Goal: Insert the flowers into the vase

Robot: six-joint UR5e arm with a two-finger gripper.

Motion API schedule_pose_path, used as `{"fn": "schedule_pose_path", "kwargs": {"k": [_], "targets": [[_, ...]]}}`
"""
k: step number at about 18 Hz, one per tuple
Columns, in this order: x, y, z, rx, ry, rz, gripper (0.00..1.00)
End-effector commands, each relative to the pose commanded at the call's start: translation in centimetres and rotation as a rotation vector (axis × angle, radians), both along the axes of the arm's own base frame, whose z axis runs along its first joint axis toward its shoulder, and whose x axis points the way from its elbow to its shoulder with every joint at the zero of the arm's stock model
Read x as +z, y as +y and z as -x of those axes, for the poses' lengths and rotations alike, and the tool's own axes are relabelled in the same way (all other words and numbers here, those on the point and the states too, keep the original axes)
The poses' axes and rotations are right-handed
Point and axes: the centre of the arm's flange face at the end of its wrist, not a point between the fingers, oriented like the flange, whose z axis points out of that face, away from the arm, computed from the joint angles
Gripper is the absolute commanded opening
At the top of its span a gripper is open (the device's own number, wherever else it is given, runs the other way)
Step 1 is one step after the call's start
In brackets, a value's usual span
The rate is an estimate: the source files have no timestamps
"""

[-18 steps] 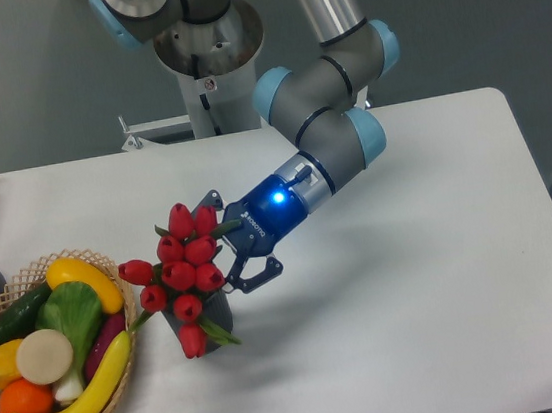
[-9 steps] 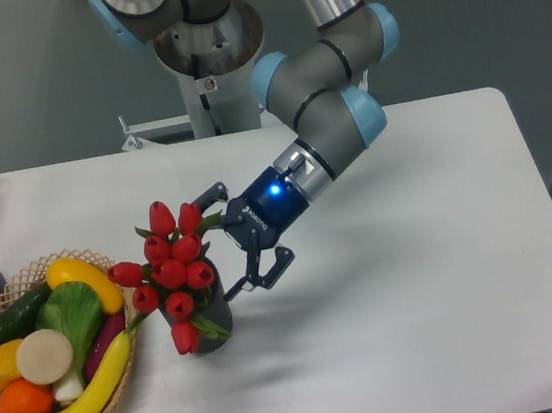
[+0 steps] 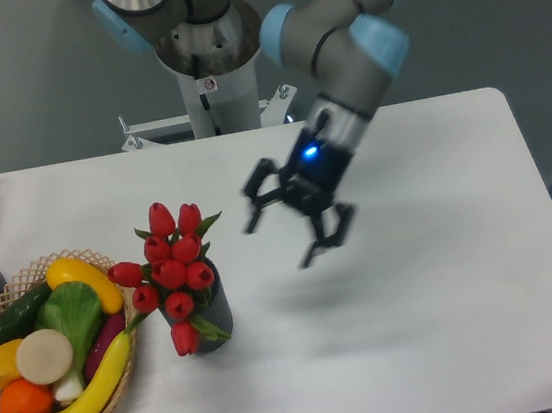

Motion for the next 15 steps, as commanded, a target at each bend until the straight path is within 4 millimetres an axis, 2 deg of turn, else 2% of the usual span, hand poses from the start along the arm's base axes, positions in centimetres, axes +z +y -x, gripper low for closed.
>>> {"fn": "schedule_pose_path", "kwargs": {"k": [3, 5, 7, 11, 14, 15], "targets": [[2.0, -3.4, 3.1, 0.100, 0.087, 0.103, 1.00], [4.3, -5.2, 3.9, 0.135, 0.145, 0.144, 1.00], [5.9, -6.9, 3.4, 0.120, 0.193, 0.232, 1.00], [8.3, -11.9, 3.2, -0.026, 0.260, 0.496, 1.00], [9.6, -15.5, 3.5, -0.103, 0.267, 0.543, 1.00], [9.8, -15.9, 3.5, -0.106, 0.274, 0.543, 1.00]]}}
